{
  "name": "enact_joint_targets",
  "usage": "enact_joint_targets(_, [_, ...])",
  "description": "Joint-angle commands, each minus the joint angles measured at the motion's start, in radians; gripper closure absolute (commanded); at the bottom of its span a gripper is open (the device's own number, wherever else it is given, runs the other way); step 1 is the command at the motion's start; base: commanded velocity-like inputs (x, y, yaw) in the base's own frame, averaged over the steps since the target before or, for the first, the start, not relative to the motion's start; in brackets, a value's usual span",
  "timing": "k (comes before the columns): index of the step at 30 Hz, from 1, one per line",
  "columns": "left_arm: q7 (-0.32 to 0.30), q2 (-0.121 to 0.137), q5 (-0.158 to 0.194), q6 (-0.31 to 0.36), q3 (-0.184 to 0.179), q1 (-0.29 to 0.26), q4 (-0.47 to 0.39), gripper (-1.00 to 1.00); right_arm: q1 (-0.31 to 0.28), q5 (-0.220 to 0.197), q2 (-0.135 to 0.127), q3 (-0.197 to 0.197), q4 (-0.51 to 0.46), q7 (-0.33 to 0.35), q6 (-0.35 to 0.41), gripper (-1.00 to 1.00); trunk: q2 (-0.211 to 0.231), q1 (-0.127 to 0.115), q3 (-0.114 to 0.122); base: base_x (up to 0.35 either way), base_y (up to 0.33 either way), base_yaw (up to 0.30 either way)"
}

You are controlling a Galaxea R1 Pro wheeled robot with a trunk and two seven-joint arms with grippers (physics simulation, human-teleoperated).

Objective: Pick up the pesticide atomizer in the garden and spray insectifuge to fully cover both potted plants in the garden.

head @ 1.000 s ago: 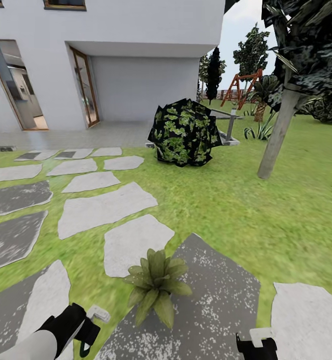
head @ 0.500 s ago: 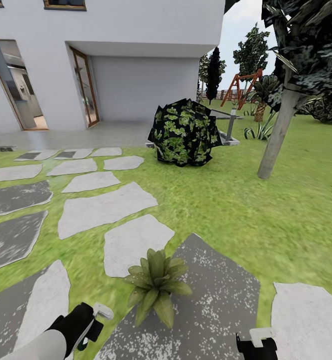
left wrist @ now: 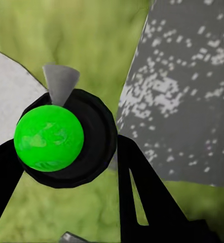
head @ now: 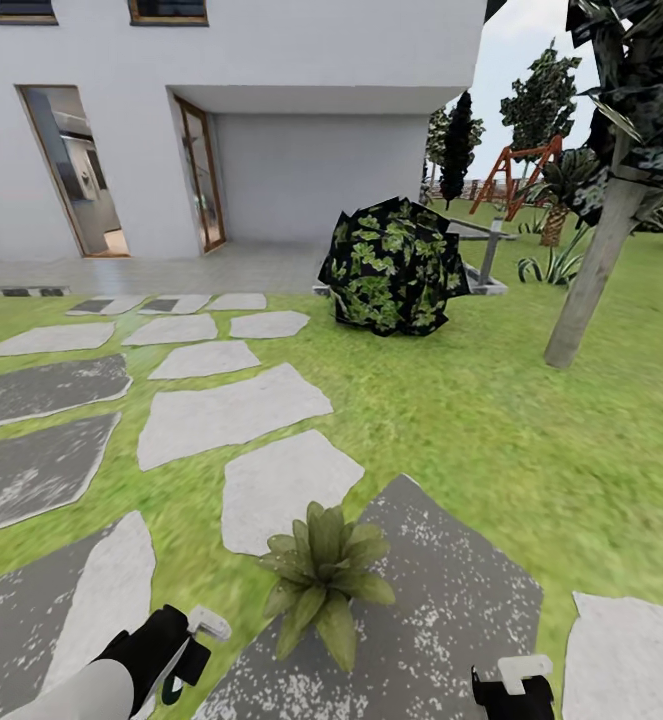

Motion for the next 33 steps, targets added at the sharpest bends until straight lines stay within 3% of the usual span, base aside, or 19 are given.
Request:
enact_joint_targets(1, [-0.009,0.001,-0.009,0.004,-0.004,0.0,-0.003,1.0,-0.001,0.011,0.0,-0.006,0.002,-0.005,-0.003,-1.0,0.0,0.0,-0.001,0.174,-0.226,0.027])
enact_joint_targets(6, [-0.01,0.001,-0.009,0.004,-0.004,0.0,-0.003,1.0,-0.001,0.011,0.001,-0.006,0.002,-0.005,-0.003,-1.0,0.0,0.0,-0.001,-0.01,-0.232,0.005])
enact_joint_targets(16, [-0.015,0.006,-0.011,0.005,-0.012,0.0,-0.003,1.0,-0.001,0.011,0.001,-0.006,0.002,-0.005,-0.004,-1.0,0.0,0.0,-0.001,-0.123,-0.021,0.0])
enact_joint_targets(18, [-0.04,0.011,-0.014,0.004,-0.014,-0.005,-0.005,1.0,-0.001,0.011,0.001,-0.006,0.002,-0.005,-0.004,-1.0,0.0,0.0,-0.001,-0.003,0.0,0.0])
enact_joint_targets(20, [-0.105,0.012,-0.029,0.011,-0.02,-0.01,-0.006,1.0,-0.001,0.011,0.001,-0.006,0.002,-0.005,-0.004,-1.0,0.0,0.0,-0.001,-0.001,0.0,0.0])
enact_joint_targets(22, [-0.176,0.016,-0.074,0.029,-0.038,-0.015,-0.008,1.0,-0.001,0.011,0.001,-0.006,0.002,-0.005,-0.004,-1.0,0.0,0.0,-0.001,0.0,0.0,0.0])
enact_joint_targets(24, [-0.196,0.017,-0.098,0.04,-0.043,-0.017,-0.01,1.0,-0.001,0.011,0.001,-0.006,0.002,-0.005,-0.004,-1.0,0.0,0.0,-0.001,0.0,0.0,0.0])
enact_joint_targets(31, [-0.209,0.002,-0.107,0.226,-0.049,-0.029,-0.185,1.0,-0.001,0.011,0.001,-0.006,0.002,-0.005,-0.003,-1.0,0.0,0.0,-0.001,0.0,0.0,0.0])
enact_joint_targets(33, [-0.209,0.004,-0.106,0.245,-0.049,-0.026,-0.209,1.0,-0.001,0.011,0.001,-0.006,0.002,-0.005,-0.003,-1.0,0.0,0.0,-0.001,0.0,0.0,0.0])
